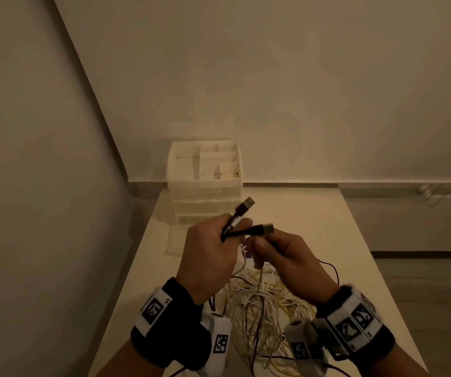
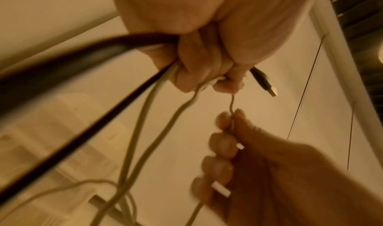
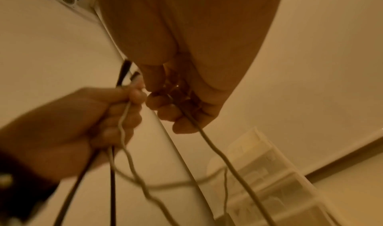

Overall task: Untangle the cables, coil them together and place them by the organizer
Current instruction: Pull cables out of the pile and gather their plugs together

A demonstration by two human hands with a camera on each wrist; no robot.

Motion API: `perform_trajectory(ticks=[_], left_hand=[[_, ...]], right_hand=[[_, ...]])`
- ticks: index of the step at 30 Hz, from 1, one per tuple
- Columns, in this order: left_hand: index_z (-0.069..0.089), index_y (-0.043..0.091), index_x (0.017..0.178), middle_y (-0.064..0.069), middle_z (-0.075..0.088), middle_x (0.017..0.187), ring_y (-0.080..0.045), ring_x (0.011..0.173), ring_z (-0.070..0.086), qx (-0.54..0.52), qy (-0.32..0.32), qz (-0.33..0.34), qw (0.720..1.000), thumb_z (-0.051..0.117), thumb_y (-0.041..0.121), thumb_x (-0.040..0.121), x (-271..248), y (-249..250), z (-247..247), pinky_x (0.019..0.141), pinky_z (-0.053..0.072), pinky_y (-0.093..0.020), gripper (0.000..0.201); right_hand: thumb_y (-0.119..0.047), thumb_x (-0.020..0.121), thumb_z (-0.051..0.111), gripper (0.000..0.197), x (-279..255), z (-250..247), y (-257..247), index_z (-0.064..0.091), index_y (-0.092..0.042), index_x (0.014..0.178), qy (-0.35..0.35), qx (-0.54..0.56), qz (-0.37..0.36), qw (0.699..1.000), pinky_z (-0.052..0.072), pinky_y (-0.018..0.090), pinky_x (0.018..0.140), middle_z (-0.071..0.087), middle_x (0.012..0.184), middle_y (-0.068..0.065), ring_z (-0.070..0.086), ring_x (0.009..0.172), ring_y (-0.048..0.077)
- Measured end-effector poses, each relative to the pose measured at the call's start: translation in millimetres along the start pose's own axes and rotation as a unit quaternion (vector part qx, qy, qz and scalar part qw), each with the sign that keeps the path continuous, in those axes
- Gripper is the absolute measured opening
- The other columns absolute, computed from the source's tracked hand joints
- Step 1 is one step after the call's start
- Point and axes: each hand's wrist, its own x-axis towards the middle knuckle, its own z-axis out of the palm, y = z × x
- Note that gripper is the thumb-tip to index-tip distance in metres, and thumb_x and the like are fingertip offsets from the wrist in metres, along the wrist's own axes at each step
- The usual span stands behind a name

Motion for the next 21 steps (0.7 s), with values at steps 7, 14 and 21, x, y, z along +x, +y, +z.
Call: perform_trajectory(ticks=[7,14,21], left_hand=[[0.066,0.025,0.069,-0.004,0.057,0.053,-0.014,0.04,0.041,-0.039,0.184,0.003,0.982,0.061,0.028,0.091,24.4,2.6,-46.9,0.041,0.035,-0.033,0.023],[0.071,0.032,0.096,0.022,0.067,0.07,0.004,0.067,0.062,0.022,0.145,0.045,0.988,0.073,0.025,0.083,5.5,-7.0,-35.8,0.06,0.048,-0.011,0.015],[0.075,0.022,0.093,0.017,0.068,0.072,0.002,0.067,0.062,0.03,-0.08,0.031,0.996,0.068,0.013,0.085,-1.8,-15.9,-0.3,0.058,0.046,-0.017,0.013]], right_hand=[[-0.02,0.102,0.044,0.033,-21.3,25.4,77.6,0.058,-0.019,0.072,-0.012,-0.004,0.102,0.995,0.04,0.025,0.059,0.049,0.061,-0.006,0.046,0.057,0.008],[-0.021,0.091,0.054,0.038,-13.2,20.9,61.0,0.055,-0.002,0.058,0.047,0.039,0.097,0.993,0.036,0.018,0.056,0.046,0.055,-0.001,0.041,0.053,0.006],[-0.028,0.08,0.058,0.035,13.5,-1.2,4.6,0.058,-0.001,0.057,0.016,0.159,0.035,0.986,0.029,0.031,0.058,0.045,0.056,0.01,0.037,0.057,0.02]])
